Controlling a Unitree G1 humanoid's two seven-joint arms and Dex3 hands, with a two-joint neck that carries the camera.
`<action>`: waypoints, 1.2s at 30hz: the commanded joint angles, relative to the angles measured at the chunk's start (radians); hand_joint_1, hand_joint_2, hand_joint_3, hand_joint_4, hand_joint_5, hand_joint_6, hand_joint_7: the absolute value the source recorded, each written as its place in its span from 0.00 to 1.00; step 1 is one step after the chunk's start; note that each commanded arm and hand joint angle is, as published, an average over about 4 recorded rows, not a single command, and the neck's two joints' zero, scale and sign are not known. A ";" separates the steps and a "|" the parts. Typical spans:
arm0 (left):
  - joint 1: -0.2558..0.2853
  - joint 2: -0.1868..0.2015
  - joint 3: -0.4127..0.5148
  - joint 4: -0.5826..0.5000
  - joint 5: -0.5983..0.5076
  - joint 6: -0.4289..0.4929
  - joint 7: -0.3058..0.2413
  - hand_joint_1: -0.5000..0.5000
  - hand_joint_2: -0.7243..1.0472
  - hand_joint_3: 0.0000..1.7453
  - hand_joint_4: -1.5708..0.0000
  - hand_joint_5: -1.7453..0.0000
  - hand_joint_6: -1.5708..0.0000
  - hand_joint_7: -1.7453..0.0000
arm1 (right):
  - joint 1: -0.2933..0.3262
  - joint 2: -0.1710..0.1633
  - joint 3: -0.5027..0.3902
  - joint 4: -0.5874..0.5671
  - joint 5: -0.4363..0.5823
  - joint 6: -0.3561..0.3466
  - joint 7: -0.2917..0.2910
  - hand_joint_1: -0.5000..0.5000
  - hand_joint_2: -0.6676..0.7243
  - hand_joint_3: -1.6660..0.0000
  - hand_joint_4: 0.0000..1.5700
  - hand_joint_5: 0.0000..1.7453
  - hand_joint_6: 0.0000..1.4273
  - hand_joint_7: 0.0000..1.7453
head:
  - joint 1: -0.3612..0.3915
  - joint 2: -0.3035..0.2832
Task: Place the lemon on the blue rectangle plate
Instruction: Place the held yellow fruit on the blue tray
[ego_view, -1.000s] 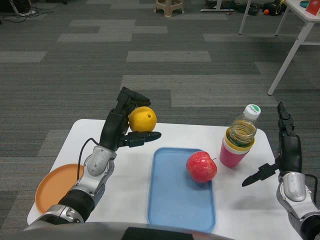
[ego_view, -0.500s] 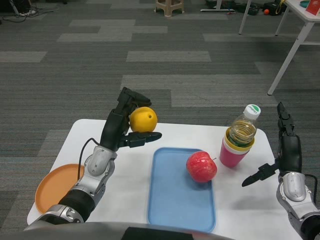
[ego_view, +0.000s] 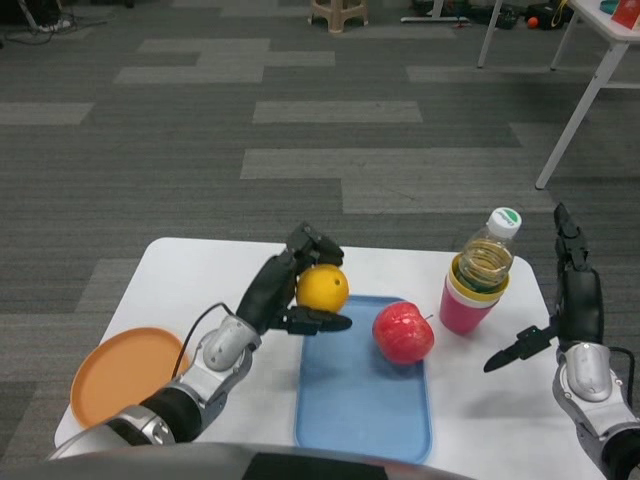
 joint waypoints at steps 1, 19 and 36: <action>-0.026 0.018 -0.068 0.096 -0.093 0.024 -0.018 0.93 1.00 0.04 1.00 0.24 0.88 0.04 | -0.009 0.002 0.003 -0.001 0.005 0.001 -0.006 0.04 0.88 1.00 0.00 0.00 0.00 0.00 | -0.001 -0.003; -0.058 0.022 -0.148 0.146 -0.084 0.301 -0.182 0.93 0.95 0.04 1.00 0.24 0.87 0.04 | -0.009 0.007 0.005 0.003 0.005 0.001 -0.006 0.04 0.86 1.00 0.00 0.00 0.00 0.00 | -0.008 0.001; -0.057 0.021 -0.119 0.152 -0.073 0.258 -0.158 0.92 0.78 0.03 1.00 0.24 1.00 0.31 | -0.007 0.010 0.004 0.004 0.005 0.001 -0.006 0.04 0.89 1.00 0.00 0.00 0.00 0.00 | -0.005 -0.009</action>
